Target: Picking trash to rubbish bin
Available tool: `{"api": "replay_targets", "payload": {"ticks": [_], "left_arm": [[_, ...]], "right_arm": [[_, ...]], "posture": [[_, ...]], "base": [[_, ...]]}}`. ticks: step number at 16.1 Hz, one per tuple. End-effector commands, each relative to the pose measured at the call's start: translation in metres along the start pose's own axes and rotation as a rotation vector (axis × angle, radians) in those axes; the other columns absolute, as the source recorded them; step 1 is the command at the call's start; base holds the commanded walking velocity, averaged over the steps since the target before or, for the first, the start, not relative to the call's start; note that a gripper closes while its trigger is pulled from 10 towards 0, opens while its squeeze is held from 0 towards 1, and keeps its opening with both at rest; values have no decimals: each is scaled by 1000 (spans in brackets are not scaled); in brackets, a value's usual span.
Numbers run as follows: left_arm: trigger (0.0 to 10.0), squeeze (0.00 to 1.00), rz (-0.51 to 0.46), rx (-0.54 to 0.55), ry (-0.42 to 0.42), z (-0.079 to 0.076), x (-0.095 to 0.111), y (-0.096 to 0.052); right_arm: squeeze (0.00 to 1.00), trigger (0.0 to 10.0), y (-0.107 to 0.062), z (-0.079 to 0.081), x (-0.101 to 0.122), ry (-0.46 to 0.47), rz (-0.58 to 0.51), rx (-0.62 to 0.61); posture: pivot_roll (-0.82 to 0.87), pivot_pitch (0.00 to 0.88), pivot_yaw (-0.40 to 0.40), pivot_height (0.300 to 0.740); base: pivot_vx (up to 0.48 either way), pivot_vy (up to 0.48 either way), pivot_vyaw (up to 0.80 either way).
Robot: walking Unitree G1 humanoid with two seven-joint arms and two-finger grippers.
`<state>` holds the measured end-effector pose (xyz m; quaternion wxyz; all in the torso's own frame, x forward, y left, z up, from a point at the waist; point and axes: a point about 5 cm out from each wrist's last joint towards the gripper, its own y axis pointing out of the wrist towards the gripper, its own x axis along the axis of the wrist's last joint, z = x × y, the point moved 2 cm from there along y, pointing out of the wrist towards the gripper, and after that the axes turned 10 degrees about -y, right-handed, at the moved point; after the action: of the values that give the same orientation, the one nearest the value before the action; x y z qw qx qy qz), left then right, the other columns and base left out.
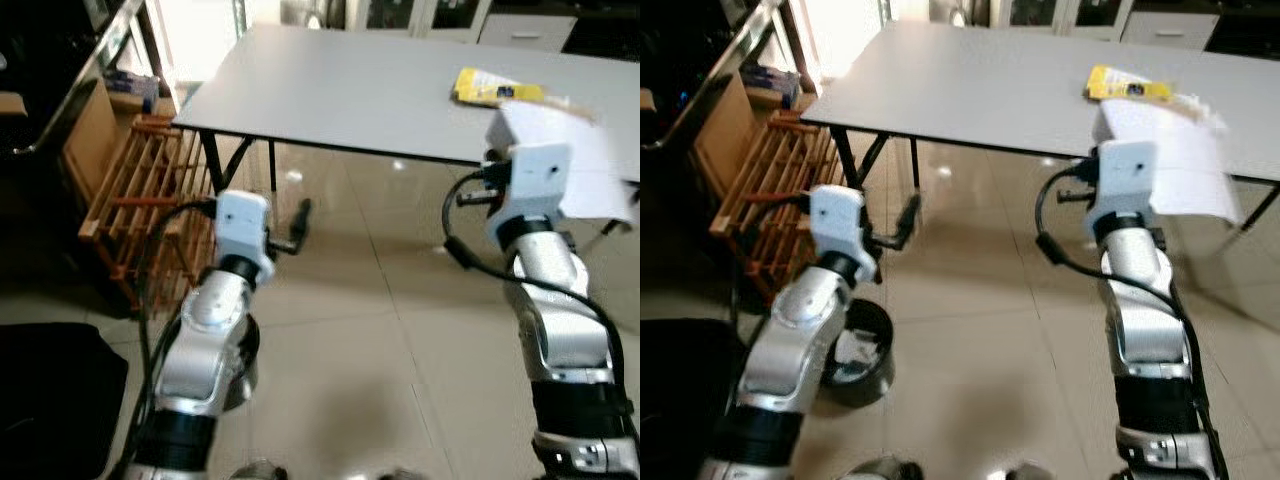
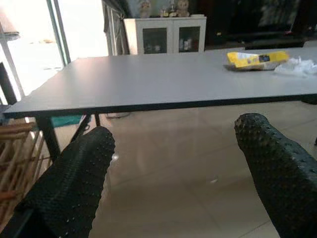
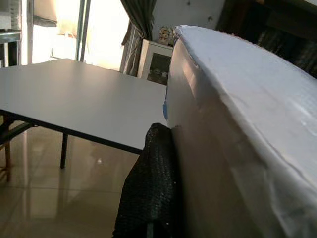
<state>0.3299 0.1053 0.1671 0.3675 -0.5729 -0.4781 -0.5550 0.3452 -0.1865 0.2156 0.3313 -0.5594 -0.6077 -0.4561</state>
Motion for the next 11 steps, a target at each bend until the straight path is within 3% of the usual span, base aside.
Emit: {"api": "replay_targets", "payload": {"ticks": [1,11], "left_arm": [[10000,0,8,-22,-11,-7,-2,2],[10000,0,15,-9,14,-5,-2,4]], "right_arm": [[0,10000,1,-8,3,-5,-10,-23],[0,10000,4,-7,9,10,-27,-26]], "posture": [[-4,112,-4,740],[-2,112,-1,740]], "base": [[0,480,0],[0,480,0]]}}
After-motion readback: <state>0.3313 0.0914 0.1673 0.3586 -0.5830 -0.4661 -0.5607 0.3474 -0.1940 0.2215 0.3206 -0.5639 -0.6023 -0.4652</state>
